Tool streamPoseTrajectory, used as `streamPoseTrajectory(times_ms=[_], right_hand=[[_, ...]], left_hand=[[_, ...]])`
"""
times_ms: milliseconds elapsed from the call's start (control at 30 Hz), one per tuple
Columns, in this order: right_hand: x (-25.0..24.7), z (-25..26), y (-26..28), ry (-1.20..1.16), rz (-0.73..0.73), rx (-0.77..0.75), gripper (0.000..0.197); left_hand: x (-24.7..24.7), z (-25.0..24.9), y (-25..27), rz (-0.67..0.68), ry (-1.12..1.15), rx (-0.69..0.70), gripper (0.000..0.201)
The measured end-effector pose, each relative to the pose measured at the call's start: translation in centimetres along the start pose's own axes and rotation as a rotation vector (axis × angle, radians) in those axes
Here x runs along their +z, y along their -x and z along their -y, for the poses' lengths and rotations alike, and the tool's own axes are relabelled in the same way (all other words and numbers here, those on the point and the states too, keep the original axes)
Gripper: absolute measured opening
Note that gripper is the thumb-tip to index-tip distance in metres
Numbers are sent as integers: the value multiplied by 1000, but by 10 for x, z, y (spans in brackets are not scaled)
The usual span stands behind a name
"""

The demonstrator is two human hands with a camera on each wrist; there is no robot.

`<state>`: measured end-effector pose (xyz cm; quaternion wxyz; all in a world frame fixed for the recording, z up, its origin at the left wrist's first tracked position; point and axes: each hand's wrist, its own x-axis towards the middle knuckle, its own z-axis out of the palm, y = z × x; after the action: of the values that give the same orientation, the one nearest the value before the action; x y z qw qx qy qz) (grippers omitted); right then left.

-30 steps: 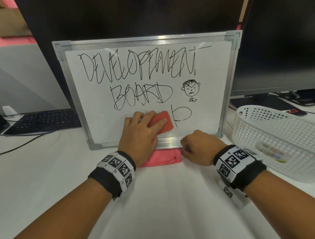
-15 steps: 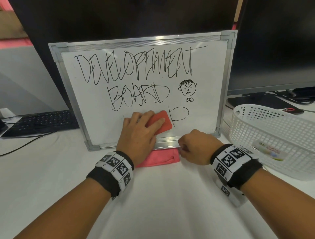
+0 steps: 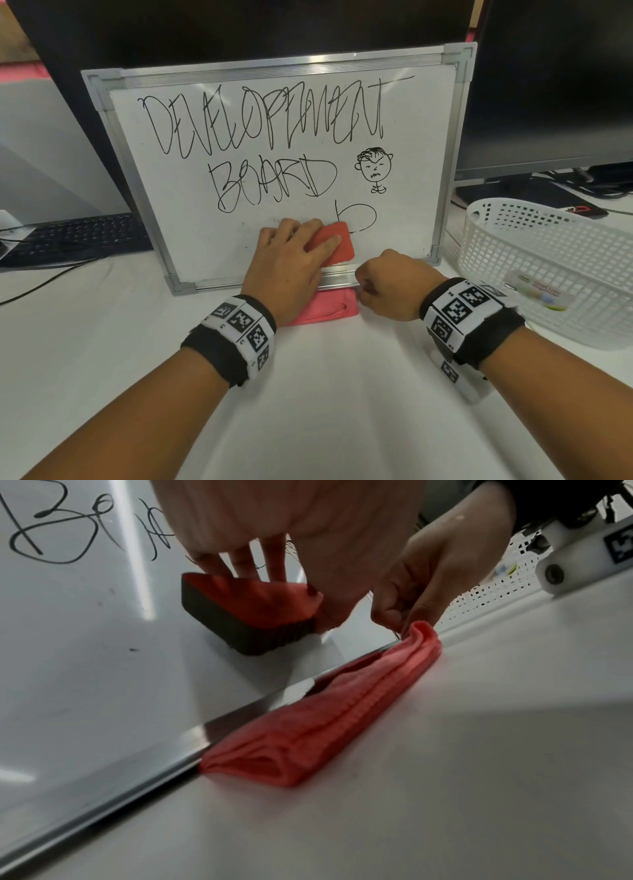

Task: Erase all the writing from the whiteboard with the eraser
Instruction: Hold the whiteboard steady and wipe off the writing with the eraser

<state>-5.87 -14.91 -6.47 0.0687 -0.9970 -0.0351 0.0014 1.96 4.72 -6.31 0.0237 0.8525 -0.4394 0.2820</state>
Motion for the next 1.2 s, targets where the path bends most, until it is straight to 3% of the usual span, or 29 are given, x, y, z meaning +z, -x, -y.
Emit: streamPoseTrajectory(times_ms=[167, 400, 567, 733, 933, 1100, 1200], right_hand=[[-1, 0, 1, 5, 0, 6, 32], [-2, 2, 3, 24, 12, -3, 26], [-3, 3, 4, 23, 10, 9, 24], [-4, 3, 4, 17, 18, 12, 25], [-4, 3, 4, 8, 13, 17, 24], [-5, 3, 4, 14, 23, 19, 28], [-4, 4, 4, 5, 15, 19, 23]], left_hand=[[-1, -2, -3, -45, -17, -43, 54], [4, 7, 2, 110, 81, 35, 53], [1, 8, -1, 10, 61, -11, 53], [4, 5, 2, 74, 54, 57, 52], [-4, 11, -8, -87, 55, -52, 52], [4, 7, -4, 26, 46, 70, 49], [-2, 8, -9, -55, 40, -29, 52]])
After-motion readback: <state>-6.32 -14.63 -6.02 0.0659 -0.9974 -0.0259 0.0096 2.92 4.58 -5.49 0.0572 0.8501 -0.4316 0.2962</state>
